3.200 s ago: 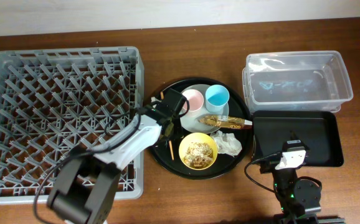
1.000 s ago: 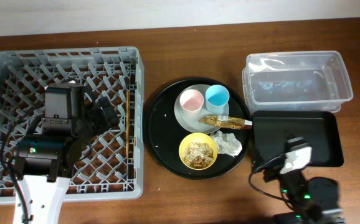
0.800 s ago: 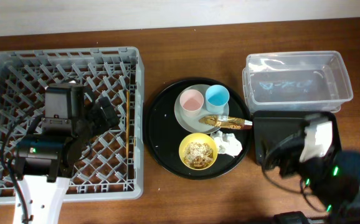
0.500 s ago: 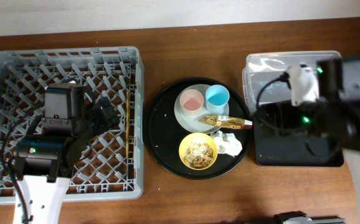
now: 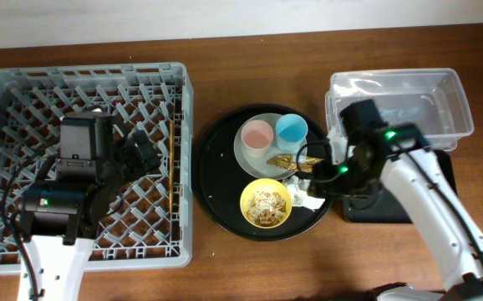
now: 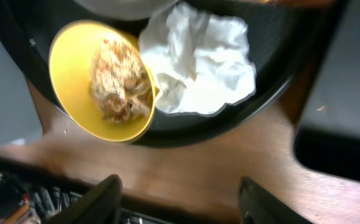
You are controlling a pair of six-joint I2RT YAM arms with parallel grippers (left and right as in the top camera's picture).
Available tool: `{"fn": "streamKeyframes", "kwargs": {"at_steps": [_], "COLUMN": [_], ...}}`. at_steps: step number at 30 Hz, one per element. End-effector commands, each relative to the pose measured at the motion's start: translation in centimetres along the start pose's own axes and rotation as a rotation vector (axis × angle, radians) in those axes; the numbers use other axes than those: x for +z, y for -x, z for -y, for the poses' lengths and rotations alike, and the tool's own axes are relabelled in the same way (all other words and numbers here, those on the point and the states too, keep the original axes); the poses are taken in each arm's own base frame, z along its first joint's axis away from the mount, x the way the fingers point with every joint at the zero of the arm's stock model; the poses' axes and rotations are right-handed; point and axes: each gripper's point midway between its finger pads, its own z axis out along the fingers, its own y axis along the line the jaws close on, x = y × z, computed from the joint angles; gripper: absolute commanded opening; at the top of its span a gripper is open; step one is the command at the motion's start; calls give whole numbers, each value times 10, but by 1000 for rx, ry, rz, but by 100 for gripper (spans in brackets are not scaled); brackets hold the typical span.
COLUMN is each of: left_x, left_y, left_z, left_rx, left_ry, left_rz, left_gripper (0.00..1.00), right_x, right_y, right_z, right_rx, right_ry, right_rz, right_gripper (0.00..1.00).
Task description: Sort waste into correct bins and load items into the dishwasher rack
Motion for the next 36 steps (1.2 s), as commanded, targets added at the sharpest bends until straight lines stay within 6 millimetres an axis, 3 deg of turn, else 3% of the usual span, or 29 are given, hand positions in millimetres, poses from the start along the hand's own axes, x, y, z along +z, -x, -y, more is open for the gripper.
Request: {"fn": "streamKeyframes", "kwargs": {"at_steps": [1,3,4,5,12,20,24,31,36], "left_x": [-5,-5,-5,-5,-5,-5,-5,-5,-5], "left_y": [2,2,2,2,2,2,2,2,2], "left_z": [0,0,0,0,0,0,0,0,0], "left_rx": [-13,-13,-13,-13,-13,-13,-13,-13,-13], "left_ry": [-9,-9,-9,-9,-9,-9,-9,-9,-9], "left_rz": [14,14,14,14,14,14,14,14,14], "left_gripper": [99,99,99,99,99,99,99,99,99], "right_x": [19,24,26,29,61,73,84,87,103], "right_y": [5,11,13,15,14,24,21,23,20], "right_z": [-4,-2,-2,-1,9,7,11,23,31], "right_rx": [119,155,160,164,266,237,215,208,256], "right_ry": [-14,-18,-13,-11,13,29,-62,-211,-240], "right_rz": [43,71,81,87,116,161,161,220,180], "right_gripper": [71,73,79,100,99,98,89,85,84]}}
